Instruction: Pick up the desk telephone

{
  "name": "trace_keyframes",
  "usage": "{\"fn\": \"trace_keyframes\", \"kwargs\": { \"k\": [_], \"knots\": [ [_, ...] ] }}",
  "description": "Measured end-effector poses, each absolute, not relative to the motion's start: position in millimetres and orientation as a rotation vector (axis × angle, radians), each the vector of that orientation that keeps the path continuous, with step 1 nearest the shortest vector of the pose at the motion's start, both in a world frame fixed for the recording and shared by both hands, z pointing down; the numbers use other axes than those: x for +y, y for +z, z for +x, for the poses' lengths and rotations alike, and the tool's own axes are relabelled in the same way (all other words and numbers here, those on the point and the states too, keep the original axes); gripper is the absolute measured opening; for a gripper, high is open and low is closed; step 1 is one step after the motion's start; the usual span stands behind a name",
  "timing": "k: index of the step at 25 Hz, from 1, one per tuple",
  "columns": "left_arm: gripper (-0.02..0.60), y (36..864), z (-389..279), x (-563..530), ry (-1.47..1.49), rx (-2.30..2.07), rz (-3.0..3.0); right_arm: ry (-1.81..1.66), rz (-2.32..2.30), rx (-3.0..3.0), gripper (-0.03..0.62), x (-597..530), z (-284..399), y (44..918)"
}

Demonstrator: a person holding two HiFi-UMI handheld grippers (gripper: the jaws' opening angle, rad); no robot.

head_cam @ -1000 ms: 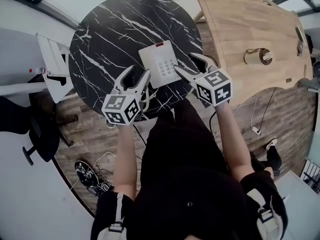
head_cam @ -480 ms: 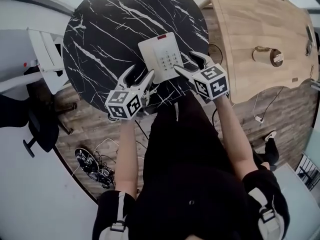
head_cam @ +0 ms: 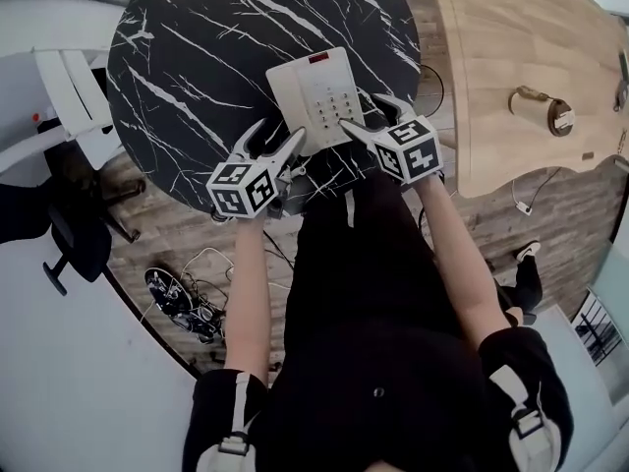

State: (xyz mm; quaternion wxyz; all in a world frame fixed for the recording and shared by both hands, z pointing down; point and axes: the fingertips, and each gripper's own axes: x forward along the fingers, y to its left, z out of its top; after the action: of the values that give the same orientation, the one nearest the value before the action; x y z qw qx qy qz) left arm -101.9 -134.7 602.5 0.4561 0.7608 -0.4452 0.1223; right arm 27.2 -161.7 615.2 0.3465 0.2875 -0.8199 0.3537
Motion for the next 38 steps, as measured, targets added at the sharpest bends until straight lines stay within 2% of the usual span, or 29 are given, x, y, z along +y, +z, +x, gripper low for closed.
{"fn": "trace_keyframes", "kwargs": {
  "k": [16,38],
  "knots": [
    [0.353,646.1,-86.8,-127.8,0.258,-1.026,1.767,0.974,0.667,-2.050,0.325,-150.9,18.0,668.7],
    [0.354,655.5,-82.5,-126.1,0.179,-0.951,1.770,1.048,0.638,-2.052,0.325,-149.5,11.6,681.0]
  ]
}}
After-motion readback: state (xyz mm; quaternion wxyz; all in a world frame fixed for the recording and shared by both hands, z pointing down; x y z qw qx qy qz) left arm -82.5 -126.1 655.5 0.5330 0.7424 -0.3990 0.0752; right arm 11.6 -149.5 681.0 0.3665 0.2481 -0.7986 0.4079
